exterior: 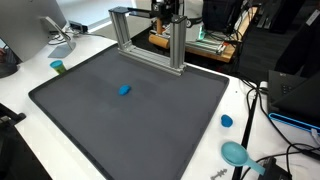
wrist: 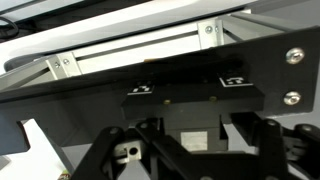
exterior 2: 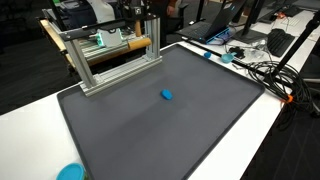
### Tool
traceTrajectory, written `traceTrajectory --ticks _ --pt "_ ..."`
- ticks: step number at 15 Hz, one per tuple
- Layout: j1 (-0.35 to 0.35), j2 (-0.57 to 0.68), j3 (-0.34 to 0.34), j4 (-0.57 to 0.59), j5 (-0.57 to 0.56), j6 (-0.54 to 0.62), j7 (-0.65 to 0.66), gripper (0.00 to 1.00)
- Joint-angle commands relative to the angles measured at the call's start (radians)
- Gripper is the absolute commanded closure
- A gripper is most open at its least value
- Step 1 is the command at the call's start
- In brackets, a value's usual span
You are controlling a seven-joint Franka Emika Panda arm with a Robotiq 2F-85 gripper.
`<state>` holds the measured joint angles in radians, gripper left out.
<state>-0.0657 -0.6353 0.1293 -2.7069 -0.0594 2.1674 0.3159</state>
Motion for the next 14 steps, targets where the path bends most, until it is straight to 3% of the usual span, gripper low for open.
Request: traceTrajectory --ticks 1,2,3,11,12,14 --pt "-0.028 -0.023 0.034 -0.027 -0.053 0.006 0.074 0.55" --pt "-0.031 -0.025 0.036 -0.025 -0.058 0.009 0.083 0.63" --pt "-0.033 -0.027 0.04 -0.024 -0.059 0.009 0.095 0.65" --pt "-0.016 0.001 0.018 -0.009 -0.039 -0.006 0.059 0.65" --pt "-0.015 0.003 0.015 -0.012 -0.038 -0.003 0.052 0.3" --pt "0.004 0.01 -0.009 -0.022 -0.022 0.01 -0.002 0.2"
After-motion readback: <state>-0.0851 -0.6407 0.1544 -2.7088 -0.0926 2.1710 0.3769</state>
